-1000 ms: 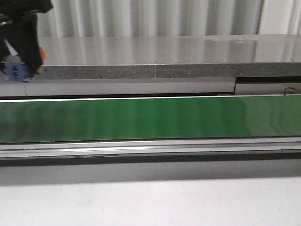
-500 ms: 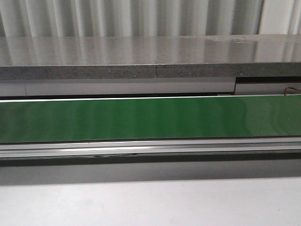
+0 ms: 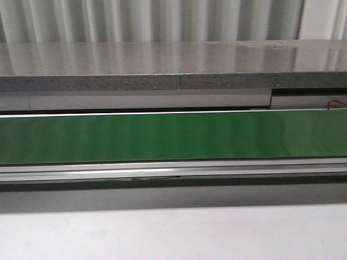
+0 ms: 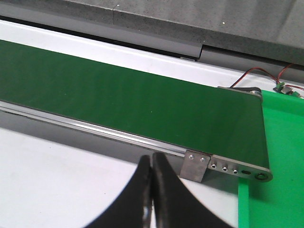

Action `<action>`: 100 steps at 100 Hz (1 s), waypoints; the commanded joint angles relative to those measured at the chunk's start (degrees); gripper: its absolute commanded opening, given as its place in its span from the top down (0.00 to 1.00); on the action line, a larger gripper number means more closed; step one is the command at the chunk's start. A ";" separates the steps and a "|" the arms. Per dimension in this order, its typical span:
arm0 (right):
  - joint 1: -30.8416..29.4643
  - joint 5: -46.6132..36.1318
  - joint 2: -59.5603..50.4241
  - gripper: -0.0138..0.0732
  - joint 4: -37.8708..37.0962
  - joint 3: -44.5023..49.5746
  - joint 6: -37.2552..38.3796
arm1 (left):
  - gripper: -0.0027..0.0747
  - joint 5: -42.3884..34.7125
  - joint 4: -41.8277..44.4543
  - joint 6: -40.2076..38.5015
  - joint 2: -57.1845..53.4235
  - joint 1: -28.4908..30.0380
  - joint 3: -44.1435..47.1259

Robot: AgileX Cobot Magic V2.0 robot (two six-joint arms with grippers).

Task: Move button from right to left
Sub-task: 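Lower the button into the blue tray and open the left gripper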

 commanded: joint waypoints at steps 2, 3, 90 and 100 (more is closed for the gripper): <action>0.06 -4.60 0.57 0.92 0.30 -1.22 -0.55 | 0.93 -3.00 1.19 0.01 0.07 1.04 -1.37; 0.06 -4.60 0.57 0.92 0.30 -1.22 -0.55 | 0.93 -3.18 1.15 0.01 0.26 1.18 -1.37; 0.06 -4.60 0.57 0.92 0.30 -1.22 -0.55 | 0.35 -6.37 5.40 3.72 11.26 1.66 -1.51; 0.06 -4.60 0.57 0.92 0.30 -1.22 -0.55 | 0.34 -6.27 6.84 2.90 11.14 1.66 -2.16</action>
